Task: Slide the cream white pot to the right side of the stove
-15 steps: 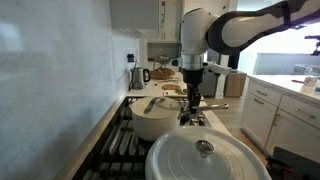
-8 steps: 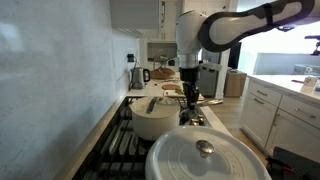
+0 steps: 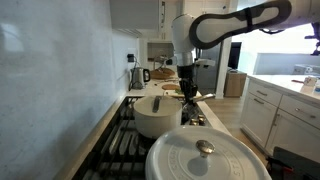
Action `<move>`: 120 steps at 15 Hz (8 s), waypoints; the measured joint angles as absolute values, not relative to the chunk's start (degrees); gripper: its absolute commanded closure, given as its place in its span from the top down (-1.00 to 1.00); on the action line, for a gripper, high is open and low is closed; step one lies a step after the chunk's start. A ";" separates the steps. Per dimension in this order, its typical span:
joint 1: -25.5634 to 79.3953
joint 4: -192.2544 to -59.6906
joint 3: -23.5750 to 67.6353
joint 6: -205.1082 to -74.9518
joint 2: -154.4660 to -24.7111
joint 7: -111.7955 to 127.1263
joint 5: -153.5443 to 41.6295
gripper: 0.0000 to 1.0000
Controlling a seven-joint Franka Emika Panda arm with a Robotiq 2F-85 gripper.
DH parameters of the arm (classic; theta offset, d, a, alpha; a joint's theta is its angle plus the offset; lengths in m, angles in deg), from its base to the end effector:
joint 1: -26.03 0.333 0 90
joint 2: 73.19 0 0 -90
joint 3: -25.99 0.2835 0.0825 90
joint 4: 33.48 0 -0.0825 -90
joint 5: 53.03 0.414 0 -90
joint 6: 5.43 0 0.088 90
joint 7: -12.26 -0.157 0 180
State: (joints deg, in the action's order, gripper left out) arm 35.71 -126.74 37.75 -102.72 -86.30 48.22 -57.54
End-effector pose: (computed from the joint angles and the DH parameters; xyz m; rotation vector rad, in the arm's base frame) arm 0.5899 0.2133 0.3867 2.7268 1.5184 -0.2440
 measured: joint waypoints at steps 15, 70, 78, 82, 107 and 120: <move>30.70 -117.00 34.90 -98.08 -93.03 64.38 -57.20 -0.86; 22.64 -105.83 30.61 -93.18 -99.97 68.47 -57.66 -0.86; 20.67 -105.86 29.78 -93.12 -99.79 68.47 -57.65 -0.86; 20.28 -105.99 28.85 -92.90 -99.43 68.47 -57.67 -0.86; 23.73 -103.60 28.26 -92.81 -94.16 60.57 -58.64 1.00; 38.24 -123.36 30.34 -105.79 -77.99 4.61 -65.70 1.00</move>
